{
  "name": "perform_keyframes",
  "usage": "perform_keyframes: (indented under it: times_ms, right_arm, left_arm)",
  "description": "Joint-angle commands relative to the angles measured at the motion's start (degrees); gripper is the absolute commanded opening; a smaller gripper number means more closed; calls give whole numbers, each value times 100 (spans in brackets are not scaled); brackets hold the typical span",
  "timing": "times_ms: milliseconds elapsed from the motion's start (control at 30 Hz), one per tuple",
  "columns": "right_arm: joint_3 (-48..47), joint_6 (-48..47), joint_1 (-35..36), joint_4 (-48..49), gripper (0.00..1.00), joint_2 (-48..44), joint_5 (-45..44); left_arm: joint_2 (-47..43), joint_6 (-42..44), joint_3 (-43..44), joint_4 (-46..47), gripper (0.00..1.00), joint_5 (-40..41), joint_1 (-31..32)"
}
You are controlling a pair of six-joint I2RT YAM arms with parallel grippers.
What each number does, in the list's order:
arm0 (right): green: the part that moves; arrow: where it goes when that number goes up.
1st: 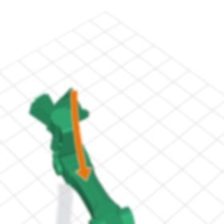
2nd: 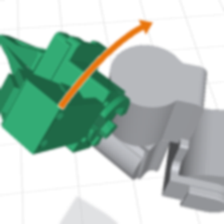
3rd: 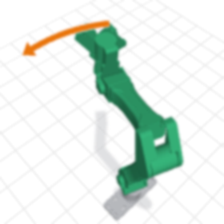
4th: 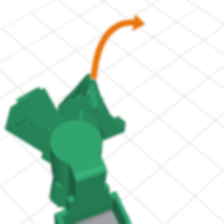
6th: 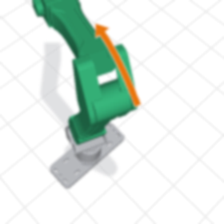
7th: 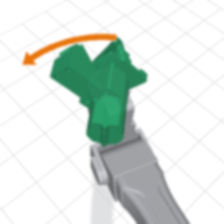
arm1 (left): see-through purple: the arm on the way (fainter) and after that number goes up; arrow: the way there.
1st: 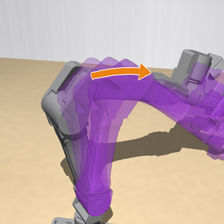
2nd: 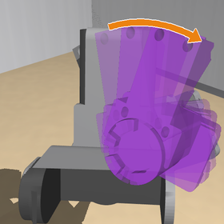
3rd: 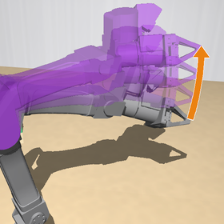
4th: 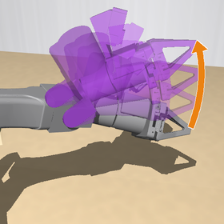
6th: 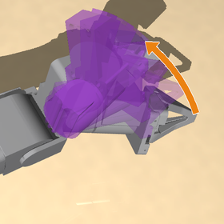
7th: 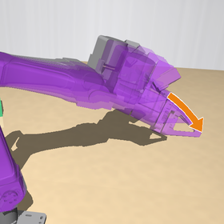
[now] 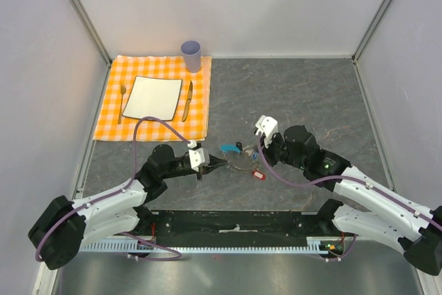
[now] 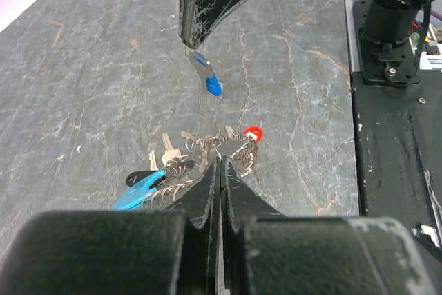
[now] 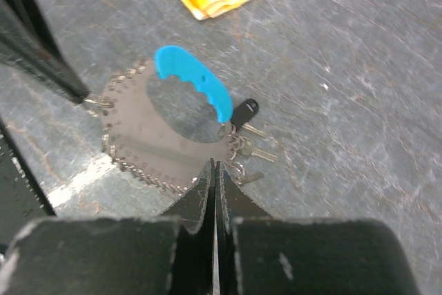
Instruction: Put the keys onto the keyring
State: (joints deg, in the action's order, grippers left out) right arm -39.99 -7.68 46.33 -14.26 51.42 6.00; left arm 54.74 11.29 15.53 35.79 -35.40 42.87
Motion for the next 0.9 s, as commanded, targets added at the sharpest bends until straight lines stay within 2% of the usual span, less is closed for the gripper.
perform_keyframes:
  times_ms: [0,167,233,367,533,633,867]
  right_arm:
    - [0,583,-62,73,0,79,-985]
    - [-97,1365,-194,-444,0,132,-2065]
    - [-245,1576,-299,-726,0,236,-2173]
    - [-404,2050,-440,-1245,0,553,-2217]
    - [-667,1955,-1010,-1343,0,1580,-1665]
    - [-738,1797,-1291,-1027,0,2239,-1471]
    - [-484,1849,-1618,1132,0,3461,-1277]
  left_arm:
    - [63,-425,-85,639,2,419,11]
    - [650,-829,38,1025,2,385,11]
    - [792,-944,125,1079,2,254,11]
    - [811,-1023,161,1150,2,182,2]
    - [564,-962,143,877,2,279,11]
    - [406,-909,126,737,2,375,11]
    - [283,-857,91,675,2,499,11]
